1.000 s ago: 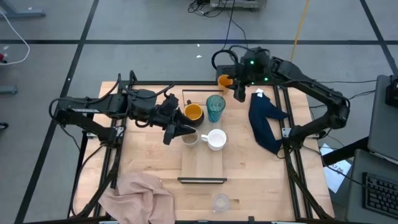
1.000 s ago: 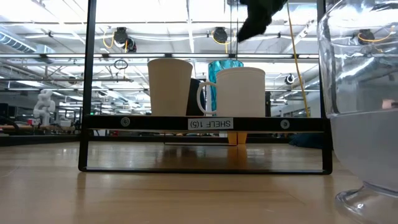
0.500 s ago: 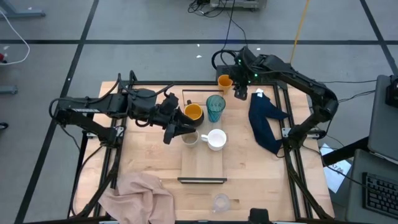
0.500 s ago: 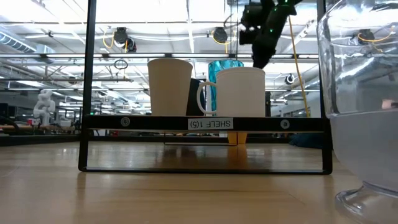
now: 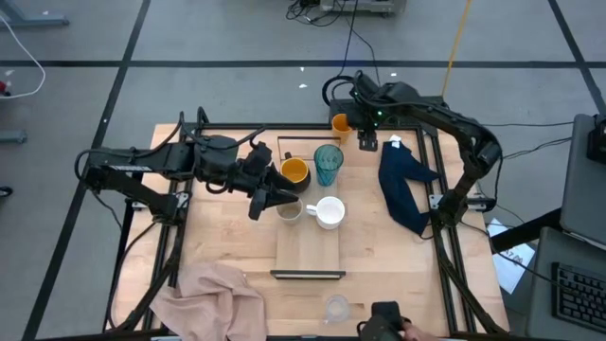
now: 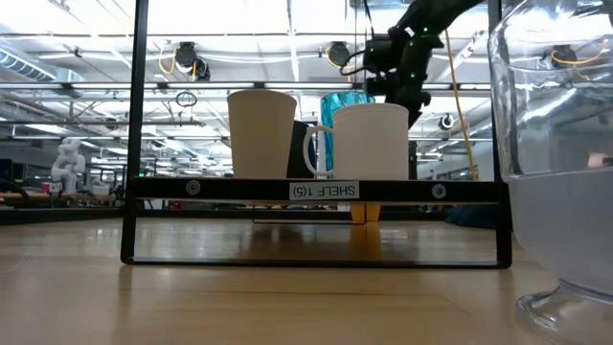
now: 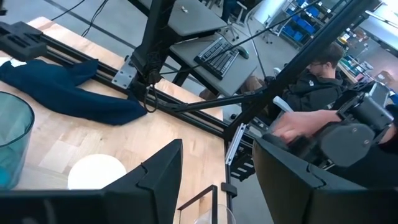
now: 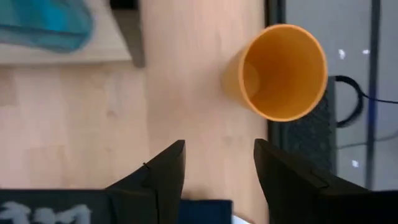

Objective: Stack small to large cups/mugs on shelf
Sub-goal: Put the yellow cup on the shelf

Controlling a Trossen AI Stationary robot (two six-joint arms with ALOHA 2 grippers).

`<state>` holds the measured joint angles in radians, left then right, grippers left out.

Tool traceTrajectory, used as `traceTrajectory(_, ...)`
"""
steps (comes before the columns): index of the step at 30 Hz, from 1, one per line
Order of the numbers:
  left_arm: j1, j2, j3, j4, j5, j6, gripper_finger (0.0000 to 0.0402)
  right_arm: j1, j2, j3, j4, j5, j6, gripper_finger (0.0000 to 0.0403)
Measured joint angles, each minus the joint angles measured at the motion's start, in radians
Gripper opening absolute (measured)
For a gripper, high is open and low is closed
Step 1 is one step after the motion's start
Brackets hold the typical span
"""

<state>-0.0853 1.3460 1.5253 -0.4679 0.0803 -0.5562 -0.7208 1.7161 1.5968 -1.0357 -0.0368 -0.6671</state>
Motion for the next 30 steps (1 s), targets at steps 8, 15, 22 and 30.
traceTrajectory(8, 0.0, 0.0, 0.0, 0.0, 0.0, -0.004, 0.0195, 0.002, 0.053, 0.0, 0.076, 0.059, -0.007, 0.016)
traceTrajectory(15, -0.002, 0.0, 0.0, -0.005, 0.005, -0.006, 0.0196, 0.016, 0.065, -0.001, 0.118, 0.06, -0.045, 0.0157)
traceTrajectory(22, -0.002, 0.0, 0.0, -0.008, 0.007, -0.007, 0.0196, 0.021, 0.083, 0.001, 0.17, 0.058, -0.053, 0.0157)
traceTrajectory(30, 0.0, 0.0, 0.0, -0.009, 0.027, -0.011, 0.0196, 0.046, 0.137, 0.0, 0.181, 0.036, -0.061, 0.0157)
